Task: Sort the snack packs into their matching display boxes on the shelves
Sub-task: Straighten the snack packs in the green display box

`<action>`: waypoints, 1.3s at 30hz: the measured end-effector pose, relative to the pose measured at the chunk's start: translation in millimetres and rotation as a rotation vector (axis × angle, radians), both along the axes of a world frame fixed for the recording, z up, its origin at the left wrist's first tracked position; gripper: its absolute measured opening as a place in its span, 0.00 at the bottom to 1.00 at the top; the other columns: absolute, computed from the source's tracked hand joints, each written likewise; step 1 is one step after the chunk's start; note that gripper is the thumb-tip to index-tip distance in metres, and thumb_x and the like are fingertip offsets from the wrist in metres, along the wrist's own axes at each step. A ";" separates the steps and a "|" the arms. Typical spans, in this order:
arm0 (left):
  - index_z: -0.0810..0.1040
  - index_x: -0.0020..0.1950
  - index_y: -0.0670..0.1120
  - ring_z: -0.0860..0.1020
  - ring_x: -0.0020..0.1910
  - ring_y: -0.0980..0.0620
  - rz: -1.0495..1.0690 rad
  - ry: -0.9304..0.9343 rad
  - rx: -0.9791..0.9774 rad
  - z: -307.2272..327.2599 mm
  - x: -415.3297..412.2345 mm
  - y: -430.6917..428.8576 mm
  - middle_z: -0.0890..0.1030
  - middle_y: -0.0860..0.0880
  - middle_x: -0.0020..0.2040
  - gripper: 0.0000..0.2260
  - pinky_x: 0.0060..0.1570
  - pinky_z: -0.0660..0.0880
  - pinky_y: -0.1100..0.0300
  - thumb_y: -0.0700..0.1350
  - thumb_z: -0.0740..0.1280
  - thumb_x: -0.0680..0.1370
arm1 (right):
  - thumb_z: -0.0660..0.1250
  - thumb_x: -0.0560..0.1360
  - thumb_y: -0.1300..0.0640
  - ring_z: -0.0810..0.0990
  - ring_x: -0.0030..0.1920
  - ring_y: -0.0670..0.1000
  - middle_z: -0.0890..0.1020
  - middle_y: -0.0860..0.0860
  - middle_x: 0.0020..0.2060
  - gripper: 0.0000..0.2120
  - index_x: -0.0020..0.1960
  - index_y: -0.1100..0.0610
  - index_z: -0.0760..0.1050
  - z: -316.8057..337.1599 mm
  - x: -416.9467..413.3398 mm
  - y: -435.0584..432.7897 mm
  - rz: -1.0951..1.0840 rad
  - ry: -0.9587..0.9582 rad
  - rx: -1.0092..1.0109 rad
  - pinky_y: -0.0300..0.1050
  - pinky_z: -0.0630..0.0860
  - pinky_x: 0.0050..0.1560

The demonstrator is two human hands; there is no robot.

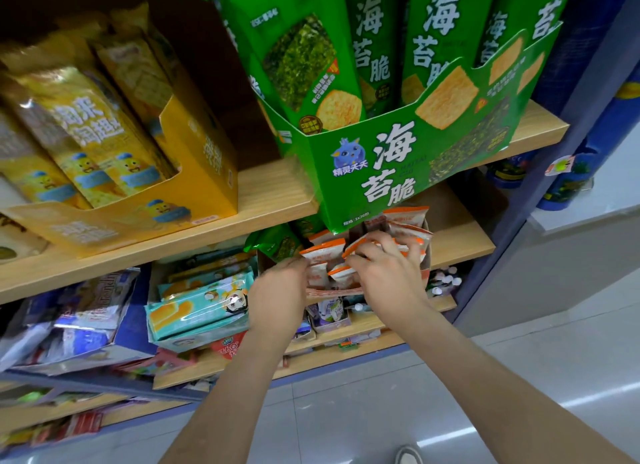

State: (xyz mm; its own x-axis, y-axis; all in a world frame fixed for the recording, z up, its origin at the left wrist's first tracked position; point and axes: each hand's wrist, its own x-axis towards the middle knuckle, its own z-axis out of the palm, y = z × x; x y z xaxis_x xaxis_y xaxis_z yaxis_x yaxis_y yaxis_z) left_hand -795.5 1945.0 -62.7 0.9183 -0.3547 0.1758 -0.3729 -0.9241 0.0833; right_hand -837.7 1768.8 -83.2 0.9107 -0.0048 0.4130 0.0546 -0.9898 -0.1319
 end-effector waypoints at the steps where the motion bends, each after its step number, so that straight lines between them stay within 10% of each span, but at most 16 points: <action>1: 0.84 0.47 0.47 0.82 0.33 0.45 -0.014 -0.012 -0.018 1.1 2.8 -0.9 0.84 0.47 0.39 0.10 0.28 0.79 0.54 0.35 0.75 0.68 | 0.80 0.58 0.64 0.78 0.57 0.55 0.84 0.47 0.47 0.20 0.47 0.50 0.84 0.8 -0.7 0.6 0.016 -0.035 0.012 0.56 0.61 0.55; 9: 0.83 0.44 0.42 0.81 0.29 0.46 -0.093 -0.157 -0.268 -6.2 2.6 -3.9 0.83 0.46 0.34 0.06 0.26 0.79 0.52 0.33 0.75 0.70 | 0.79 0.59 0.70 0.80 0.41 0.54 0.83 0.51 0.41 0.15 0.42 0.58 0.83 -9.9 -4.0 5.7 0.197 -0.129 0.204 0.44 0.76 0.36; 18: 0.82 0.50 0.51 0.78 0.41 0.50 0.015 0.021 0.124 18.9 -7.8 -4.0 0.82 0.52 0.44 0.09 0.35 0.69 0.59 0.44 0.63 0.76 | 0.72 0.71 0.41 0.77 0.56 0.53 0.83 0.45 0.47 0.14 0.48 0.50 0.81 -4.2 -4.0 -15.6 0.074 -0.006 0.066 0.53 0.62 0.53; 21: 0.83 0.49 0.49 0.78 0.44 0.49 -0.016 -0.053 -0.014 28.4 -11.2 -4.1 0.82 0.50 0.45 0.08 0.36 0.70 0.58 0.44 0.64 0.76 | 0.63 0.73 0.37 0.74 0.59 0.52 0.80 0.45 0.52 0.18 0.53 0.48 0.79 -3.3 -7.1 -12.1 0.051 0.007 0.137 0.53 0.61 0.55; 30: 0.69 0.58 0.49 0.77 0.50 0.54 0.405 0.139 -0.946 18.0 -7.1 28.0 0.77 0.53 0.52 0.18 0.44 0.69 0.67 0.49 0.74 0.74 | 0.65 0.77 0.48 0.67 0.71 0.52 0.73 0.48 0.70 0.24 0.72 0.50 0.69 17.3 -6.7 45.2 0.122 0.107 0.267 0.58 0.68 0.60; 34: 0.73 0.58 0.51 0.77 0.52 0.56 0.309 0.256 -0.985 16.7 3.5 22.6 0.77 0.60 0.47 0.12 0.42 0.68 0.76 0.48 0.71 0.77 | 0.65 0.79 0.54 0.58 0.77 0.54 0.65 0.48 0.76 0.26 0.75 0.45 0.63 14.6 2.8 62.0 0.141 0.285 0.179 0.61 0.62 0.64; 39: 0.74 0.62 0.45 0.76 0.42 0.71 0.200 0.210 -0.828 12.8 -13.3 29.1 0.76 0.60 0.44 0.16 0.38 0.68 0.79 0.44 0.72 0.76 | 0.78 0.61 0.65 0.75 0.67 0.53 0.80 0.47 0.61 0.27 0.56 0.45 0.80 0.0 -5.1 62.9 0.064 0.234 0.102 0.53 0.57 0.53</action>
